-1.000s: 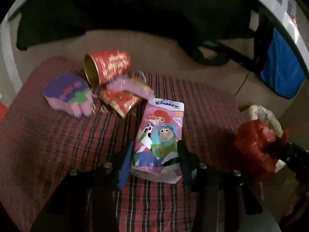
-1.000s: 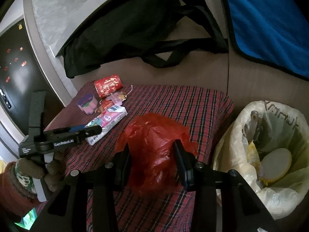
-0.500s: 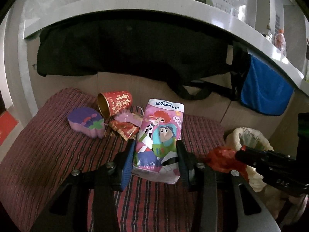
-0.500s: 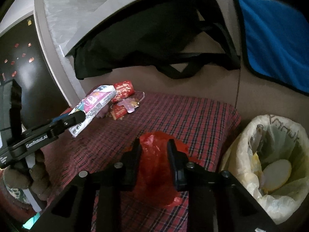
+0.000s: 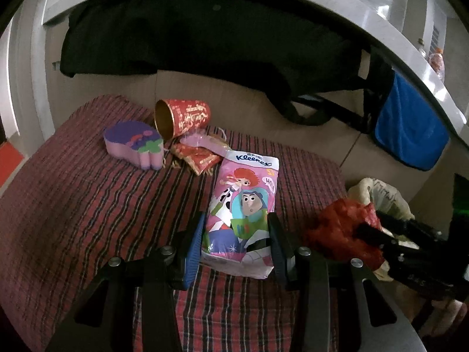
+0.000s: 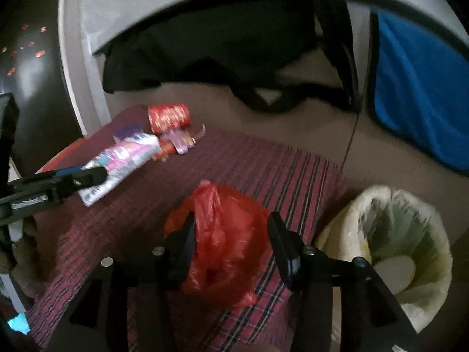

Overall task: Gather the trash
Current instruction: 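Carry the tissue pack and red bag over the wastebasket and release both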

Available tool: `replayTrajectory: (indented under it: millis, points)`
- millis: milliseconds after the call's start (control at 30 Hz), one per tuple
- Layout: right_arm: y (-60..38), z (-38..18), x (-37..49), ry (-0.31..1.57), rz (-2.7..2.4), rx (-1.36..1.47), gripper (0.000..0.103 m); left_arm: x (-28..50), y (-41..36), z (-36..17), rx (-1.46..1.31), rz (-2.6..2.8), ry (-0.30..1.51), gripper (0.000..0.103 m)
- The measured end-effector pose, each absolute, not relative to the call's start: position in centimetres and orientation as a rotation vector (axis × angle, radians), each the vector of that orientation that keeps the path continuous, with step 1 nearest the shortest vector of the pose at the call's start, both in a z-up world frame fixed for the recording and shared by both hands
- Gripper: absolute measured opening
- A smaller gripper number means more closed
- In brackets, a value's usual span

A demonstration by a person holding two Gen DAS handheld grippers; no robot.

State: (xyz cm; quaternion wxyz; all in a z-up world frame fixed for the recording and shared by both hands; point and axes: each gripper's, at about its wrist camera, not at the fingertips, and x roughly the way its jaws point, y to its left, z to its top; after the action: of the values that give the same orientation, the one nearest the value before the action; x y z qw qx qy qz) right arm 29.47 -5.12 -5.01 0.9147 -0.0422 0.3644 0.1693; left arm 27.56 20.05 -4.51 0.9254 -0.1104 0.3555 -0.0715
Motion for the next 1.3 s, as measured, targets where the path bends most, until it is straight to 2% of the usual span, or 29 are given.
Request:
replayTrajectory:
  millis: [133,200,233,267,367,600,800,1300]
  points:
    - [-6.1,-6.8,30.8,0.816,0.382,0.026,0.056,27.4,20.3,-4.8,-0.240,-0.135,0.731,0.042]
    - [-6.3,-7.4,31.3,0.851,0.410,0.090,0.056,27.2,20.5,-4.8,-0.251,-0.126,0.731,0.042]
    - [-6.3,-7.4,31.4,0.854,0.422,0.105,0.052,27.2,20.6,-4.7,-0.256,-0.123,0.728,0.042]
    - [-6.1,-7.1,31.2,0.843,0.424,0.100,0.049,27.0,20.6,-4.6,-0.259,-0.119,0.723,0.042]
    - [-5.3,-5.6,30.3,0.781,0.417,0.038,0.045,26.2,20.2,-3.1,-0.247,-0.107,0.665,0.042]
    - [-5.7,0.9,28.7,0.627,0.424,0.046,0.045,23.8,18.0,2.5,-0.159,-0.067,0.487,0.042]
    - [-6.8,5.2,27.8,0.531,0.420,0.054,0.045,22.8,15.4,5.5,-0.131,-0.087,0.413,0.042]
    - [-14.3,7.6,25.4,0.414,0.307,0.038,0.045,22.5,6.7,7.8,-0.055,-0.137,0.328,0.043]
